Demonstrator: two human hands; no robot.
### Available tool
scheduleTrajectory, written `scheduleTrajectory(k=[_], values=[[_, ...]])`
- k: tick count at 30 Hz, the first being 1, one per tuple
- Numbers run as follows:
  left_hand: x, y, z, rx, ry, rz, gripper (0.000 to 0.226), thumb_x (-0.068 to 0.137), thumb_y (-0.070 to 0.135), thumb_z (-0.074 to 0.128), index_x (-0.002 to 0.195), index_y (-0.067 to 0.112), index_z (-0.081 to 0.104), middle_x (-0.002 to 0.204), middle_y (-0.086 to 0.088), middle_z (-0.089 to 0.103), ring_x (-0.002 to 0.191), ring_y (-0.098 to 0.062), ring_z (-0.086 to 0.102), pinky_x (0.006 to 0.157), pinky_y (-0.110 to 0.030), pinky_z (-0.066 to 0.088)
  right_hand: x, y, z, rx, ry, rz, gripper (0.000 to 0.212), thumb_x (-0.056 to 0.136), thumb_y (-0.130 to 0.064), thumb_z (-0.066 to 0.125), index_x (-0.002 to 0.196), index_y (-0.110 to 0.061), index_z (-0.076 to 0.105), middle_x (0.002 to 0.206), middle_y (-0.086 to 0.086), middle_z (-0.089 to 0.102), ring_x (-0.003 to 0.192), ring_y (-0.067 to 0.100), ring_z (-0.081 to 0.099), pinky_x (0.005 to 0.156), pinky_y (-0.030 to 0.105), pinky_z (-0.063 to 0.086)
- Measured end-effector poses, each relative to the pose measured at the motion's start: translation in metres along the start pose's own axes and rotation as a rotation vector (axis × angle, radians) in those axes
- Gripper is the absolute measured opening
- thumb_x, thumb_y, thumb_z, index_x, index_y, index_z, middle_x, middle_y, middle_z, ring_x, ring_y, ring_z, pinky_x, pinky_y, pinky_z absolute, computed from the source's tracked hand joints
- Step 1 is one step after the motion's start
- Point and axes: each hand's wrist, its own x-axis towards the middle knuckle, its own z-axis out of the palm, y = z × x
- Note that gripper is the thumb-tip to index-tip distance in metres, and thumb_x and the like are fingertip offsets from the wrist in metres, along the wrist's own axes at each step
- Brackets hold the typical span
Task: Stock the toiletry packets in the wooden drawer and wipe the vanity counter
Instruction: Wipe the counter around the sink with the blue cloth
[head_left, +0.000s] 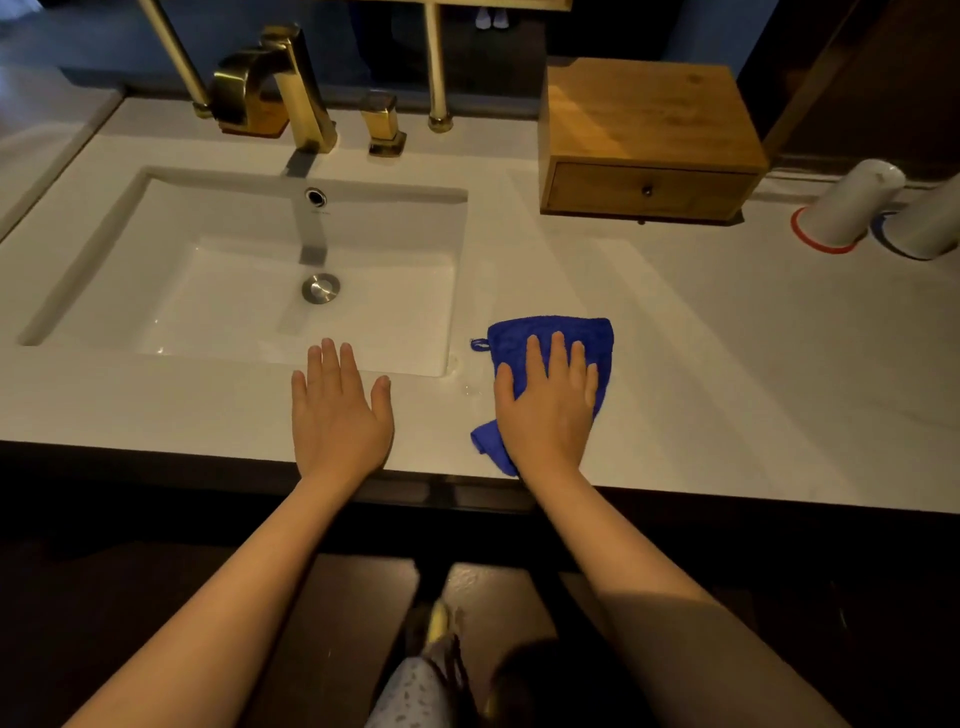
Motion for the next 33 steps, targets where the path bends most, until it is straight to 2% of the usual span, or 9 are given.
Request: scheduleTrajectory(k=[11, 15, 18, 22, 26, 29, 31, 33], values=[[0.000, -0.002, -0.001, -0.024, -0.025, 0.006, 0.063, 0.097, 0.042, 0.018, 0.148, 0.006, 0.008, 0.159, -0.013, 0.006, 0.147, -0.025, 0.003, 0.119, -0.041, 0.001, 0.028, -0.070, 0.025, -0.055, -0.022, 0.169, 0.065, 0.093, -0.044, 0.036, 0.147, -0.011, 0.022, 0.155, 0.022, 0.016, 0.143, 0.039, 0.010, 0.116, 0.052, 0.004], [0.004, -0.008, -0.006, -0.070, -0.102, 0.042, 0.063, 0.098, 0.041, 0.017, 0.148, 0.008, 0.002, 0.159, -0.011, -0.002, 0.147, -0.024, -0.005, 0.118, -0.040, -0.004, 0.042, -0.080, 0.029, -0.069, -0.024, 0.102, 0.061, 0.092, -0.037, 0.043, 0.145, -0.011, 0.027, 0.154, 0.019, 0.023, 0.142, 0.037, 0.016, 0.116, 0.051, 0.008], [0.006, -0.018, -0.018, -0.201, -0.162, 0.114, 0.060, 0.099, 0.037, 0.021, 0.149, 0.009, 0.003, 0.159, -0.009, -0.004, 0.147, -0.021, -0.007, 0.118, -0.037, -0.005, 0.047, -0.080, 0.031, -0.047, -0.016, 0.032, 0.057, 0.091, -0.030, 0.048, 0.143, -0.013, 0.032, 0.152, 0.014, 0.029, 0.142, 0.034, 0.021, 0.117, 0.048, 0.010], [0.012, -0.054, -0.029, -0.182, -0.106, 0.143, 0.059, 0.098, 0.033, 0.027, 0.148, 0.006, 0.011, 0.159, -0.013, 0.004, 0.147, -0.025, -0.001, 0.117, -0.039, -0.001, 0.047, -0.080, 0.030, 0.093, -0.030, -0.062, 0.047, 0.090, -0.017, 0.049, 0.137, -0.014, 0.045, 0.148, 0.009, 0.039, 0.140, 0.029, 0.027, 0.117, 0.043, 0.011], [0.016, -0.090, -0.028, -0.075, -0.078, 0.087, 0.060, 0.098, 0.035, 0.028, 0.147, 0.002, 0.016, 0.157, -0.018, 0.012, 0.146, -0.029, 0.006, 0.119, -0.044, 0.005, 0.044, -0.081, 0.026, 0.197, -0.014, -0.129, 0.034, 0.088, -0.009, 0.051, 0.120, -0.011, 0.062, 0.139, 0.007, 0.051, 0.135, 0.027, 0.037, 0.116, 0.038, 0.014], [0.015, -0.093, -0.024, -0.046, -0.054, 0.117, 0.060, 0.097, 0.037, 0.027, 0.146, 0.002, 0.020, 0.156, -0.018, 0.016, 0.146, -0.029, 0.011, 0.118, -0.042, 0.007, 0.038, -0.083, 0.029, 0.237, -0.002, -0.157, 0.024, 0.087, -0.007, 0.053, 0.106, -0.010, 0.067, 0.126, 0.007, 0.062, 0.129, 0.026, 0.044, 0.115, 0.037, 0.018], [0.014, -0.092, -0.022, -0.024, -0.029, 0.125, 0.060, 0.098, 0.039, 0.026, 0.145, 0.002, 0.022, 0.155, -0.018, 0.019, 0.145, -0.029, 0.014, 0.118, -0.043, 0.010, 0.033, -0.086, 0.031, 0.269, 0.009, -0.165, 0.018, 0.086, -0.007, 0.052, 0.096, -0.009, 0.068, 0.110, 0.007, 0.068, 0.122, 0.026, 0.051, 0.113, 0.038, 0.026], [0.014, -0.092, -0.021, -0.005, -0.019, 0.126, 0.063, 0.096, 0.042, 0.020, 0.145, 0.003, 0.024, 0.155, -0.018, 0.021, 0.145, -0.029, 0.016, 0.117, -0.043, 0.011, 0.028, -0.088, 0.028, 0.315, 0.027, -0.160, 0.018, 0.086, -0.008, 0.051, 0.088, -0.008, 0.068, 0.091, 0.008, 0.070, 0.104, 0.025, 0.058, 0.101, 0.041, 0.040]])
